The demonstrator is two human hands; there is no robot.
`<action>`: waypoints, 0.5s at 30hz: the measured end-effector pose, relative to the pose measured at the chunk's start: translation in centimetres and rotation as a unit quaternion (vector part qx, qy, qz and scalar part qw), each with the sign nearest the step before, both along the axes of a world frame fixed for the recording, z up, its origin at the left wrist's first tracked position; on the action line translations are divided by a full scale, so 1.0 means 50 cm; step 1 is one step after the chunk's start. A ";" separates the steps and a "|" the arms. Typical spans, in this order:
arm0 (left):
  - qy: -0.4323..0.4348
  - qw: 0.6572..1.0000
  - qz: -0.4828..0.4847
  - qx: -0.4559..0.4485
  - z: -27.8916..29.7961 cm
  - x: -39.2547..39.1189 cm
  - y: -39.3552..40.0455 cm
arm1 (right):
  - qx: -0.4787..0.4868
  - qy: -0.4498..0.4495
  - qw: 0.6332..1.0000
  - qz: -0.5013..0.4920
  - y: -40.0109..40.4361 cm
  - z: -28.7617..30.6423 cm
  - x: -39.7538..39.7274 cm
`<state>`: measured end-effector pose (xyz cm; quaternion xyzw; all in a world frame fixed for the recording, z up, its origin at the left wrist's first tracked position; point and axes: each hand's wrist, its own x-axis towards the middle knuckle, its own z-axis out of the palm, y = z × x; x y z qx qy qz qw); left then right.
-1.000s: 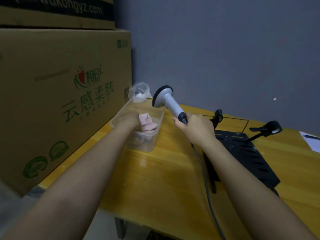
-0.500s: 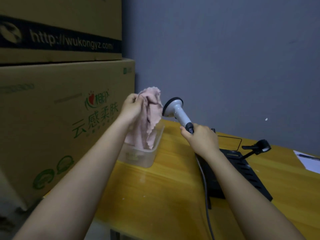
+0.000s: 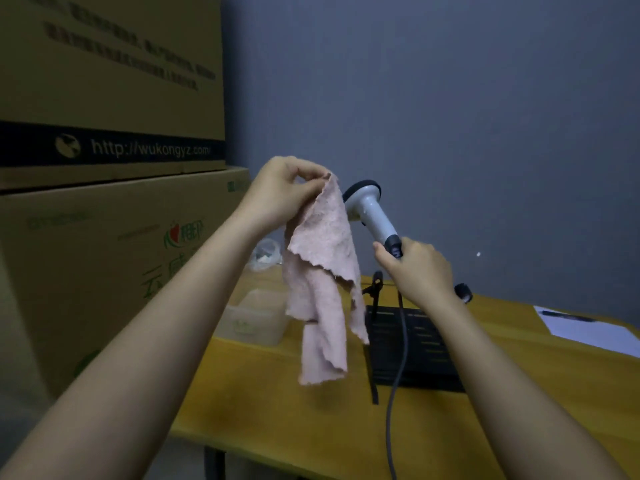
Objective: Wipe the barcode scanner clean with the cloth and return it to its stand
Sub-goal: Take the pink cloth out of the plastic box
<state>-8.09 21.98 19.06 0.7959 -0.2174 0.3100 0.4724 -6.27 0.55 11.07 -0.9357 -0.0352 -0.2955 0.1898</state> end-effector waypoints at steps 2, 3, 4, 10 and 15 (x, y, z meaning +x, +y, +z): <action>0.018 0.997 0.013 0.078 -0.039 -0.018 -0.008 | -0.008 -0.002 1.000 -0.003 -0.015 -0.006 -0.023; 0.042 0.994 0.018 0.101 -0.069 -0.017 -0.009 | -0.014 0.003 1.000 -0.009 -0.020 -0.013 -0.033; 0.072 0.991 0.021 0.113 -0.102 -0.017 -0.011 | -0.020 0.010 1.000 -0.015 -0.025 -0.024 -0.041; 0.210 0.969 0.031 0.124 -0.323 -0.010 -0.028 | -0.056 0.051 0.997 -0.003 -0.033 -0.128 -0.084; 0.383 0.911 -0.030 0.150 -0.441 -0.002 -0.044 | -0.059 0.074 0.995 0.010 -0.040 -0.205 -0.091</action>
